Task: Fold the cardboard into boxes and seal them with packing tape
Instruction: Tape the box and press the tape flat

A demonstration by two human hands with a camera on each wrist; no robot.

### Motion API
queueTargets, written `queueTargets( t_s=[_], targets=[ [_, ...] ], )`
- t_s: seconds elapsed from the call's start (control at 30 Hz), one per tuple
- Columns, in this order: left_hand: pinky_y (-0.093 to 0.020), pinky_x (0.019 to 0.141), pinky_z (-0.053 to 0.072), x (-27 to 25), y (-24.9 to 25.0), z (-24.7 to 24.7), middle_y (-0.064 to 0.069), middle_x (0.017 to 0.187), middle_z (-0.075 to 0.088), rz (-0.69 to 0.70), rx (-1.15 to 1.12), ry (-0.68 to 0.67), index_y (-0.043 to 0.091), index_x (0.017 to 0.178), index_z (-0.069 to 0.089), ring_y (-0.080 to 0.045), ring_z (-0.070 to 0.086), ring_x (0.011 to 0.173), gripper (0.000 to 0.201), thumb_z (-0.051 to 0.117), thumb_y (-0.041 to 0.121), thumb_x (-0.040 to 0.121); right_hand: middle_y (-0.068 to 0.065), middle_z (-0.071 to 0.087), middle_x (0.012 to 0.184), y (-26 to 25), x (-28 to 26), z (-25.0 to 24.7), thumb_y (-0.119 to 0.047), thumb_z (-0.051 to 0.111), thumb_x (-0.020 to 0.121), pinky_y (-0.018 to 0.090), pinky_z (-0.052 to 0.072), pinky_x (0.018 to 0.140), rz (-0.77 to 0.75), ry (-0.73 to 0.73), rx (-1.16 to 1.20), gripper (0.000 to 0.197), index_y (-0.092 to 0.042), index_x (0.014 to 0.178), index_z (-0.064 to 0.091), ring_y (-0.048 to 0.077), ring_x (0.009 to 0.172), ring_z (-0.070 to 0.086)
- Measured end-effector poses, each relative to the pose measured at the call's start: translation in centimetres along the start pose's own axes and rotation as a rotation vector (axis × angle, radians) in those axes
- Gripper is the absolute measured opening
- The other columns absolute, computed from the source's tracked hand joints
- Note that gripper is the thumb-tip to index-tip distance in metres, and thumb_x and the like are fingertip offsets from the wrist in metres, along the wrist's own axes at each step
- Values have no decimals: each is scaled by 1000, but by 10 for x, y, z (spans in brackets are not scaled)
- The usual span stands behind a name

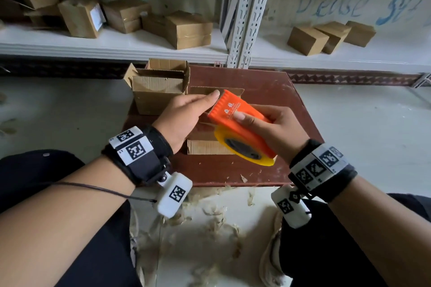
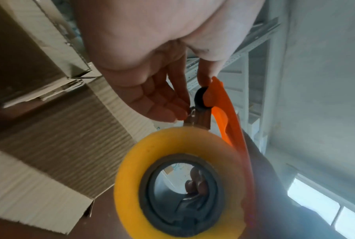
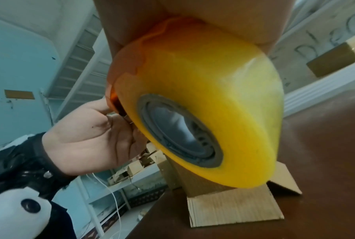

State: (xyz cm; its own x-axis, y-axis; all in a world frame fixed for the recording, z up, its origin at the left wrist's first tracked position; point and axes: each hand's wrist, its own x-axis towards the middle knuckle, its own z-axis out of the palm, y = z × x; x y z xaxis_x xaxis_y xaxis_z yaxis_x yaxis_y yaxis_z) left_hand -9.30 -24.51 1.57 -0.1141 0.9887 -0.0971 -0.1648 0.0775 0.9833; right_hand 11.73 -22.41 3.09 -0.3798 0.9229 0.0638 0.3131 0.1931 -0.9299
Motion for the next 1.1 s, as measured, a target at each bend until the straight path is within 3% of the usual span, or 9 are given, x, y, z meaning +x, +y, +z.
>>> queueTargets(
  t_s=[0.13, 0.2, 0.33, 0.53, 0.77, 0.9, 0.97, 1.03, 1.1],
  targets=[
    [-45, 80, 60, -5, -1, -15, -9, 85, 73, -109, -17, 64, 14, 95, 73, -22, 68, 79, 26, 51, 6, 104, -1, 81, 86, -1, 5, 17, -52, 80, 79, 30, 60, 69, 26, -61, -4, 38, -24, 105, 81, 15, 77, 77],
    [-49, 87, 57, -5, -2, -20, -12, 87, 71, -140, -50, 117, 12, 96, 71, -24, 67, 81, 21, 52, 5, 103, -3, 81, 86, -2, 8, 24, -50, 81, 80, 28, 60, 71, 11, -81, -1, 35, -27, 105, 81, 13, 78, 77],
    [-37, 77, 60, -6, -4, -26, -9, 82, 74, -178, -92, 189, 9, 105, 69, -18, 71, 75, 14, 57, 3, 101, -7, 81, 88, -3, 13, 30, -59, 79, 77, 32, 63, 77, -18, -105, -60, 41, -29, 105, 80, 10, 81, 78],
    [-36, 77, 62, -9, -7, -21, -10, 80, 75, -165, -99, 244, 6, 101, 66, -18, 72, 71, 12, 57, -1, 101, -15, 79, 90, -4, 17, 22, -68, 75, 79, 33, 63, 80, -32, -147, -205, 47, -34, 112, 77, 4, 81, 76],
    [-29, 56, 60, -14, -14, -10, -8, 80, 74, -136, -90, 260, 4, 103, 65, -13, 73, 62, 9, 56, 5, 103, -11, 78, 82, 1, 12, 10, -77, 69, 78, 39, 63, 74, -41, -161, -376, 51, -30, 97, 77, 6, 73, 74],
    [-38, 81, 63, -14, -20, -10, -7, 83, 76, -94, -55, 213, 3, 101, 70, -16, 73, 75, 15, 66, 18, 98, -10, 79, 83, 7, 3, 2, -72, 71, 79, 39, 64, 74, -21, -166, -345, 45, -33, 98, 78, 7, 74, 76],
    [-42, 90, 60, -15, -24, -10, -8, 88, 77, -85, -14, 204, 7, 100, 72, -18, 73, 83, 17, 69, 23, 96, -13, 79, 83, 8, -2, 0, -67, 72, 82, 32, 61, 69, -43, -176, -331, 26, -46, 96, 77, 5, 73, 75],
    [-43, 92, 60, -15, -26, -7, -9, 91, 77, -77, 4, 198, 9, 98, 74, -20, 72, 88, 17, 70, 26, 94, -18, 77, 79, 8, -7, -3, -63, 74, 83, 22, 54, 63, -64, -174, -319, 5, -58, 85, 73, 1, 70, 73],
    [-40, 87, 61, -15, -28, -3, -7, 89, 77, -59, 4, 194, 10, 97, 74, -20, 72, 88, 13, 70, 23, 95, -13, 78, 80, 10, -10, -6, -64, 74, 82, 27, 58, 64, -70, -152, -307, 12, -53, 87, 75, 5, 71, 74]
  ],
)
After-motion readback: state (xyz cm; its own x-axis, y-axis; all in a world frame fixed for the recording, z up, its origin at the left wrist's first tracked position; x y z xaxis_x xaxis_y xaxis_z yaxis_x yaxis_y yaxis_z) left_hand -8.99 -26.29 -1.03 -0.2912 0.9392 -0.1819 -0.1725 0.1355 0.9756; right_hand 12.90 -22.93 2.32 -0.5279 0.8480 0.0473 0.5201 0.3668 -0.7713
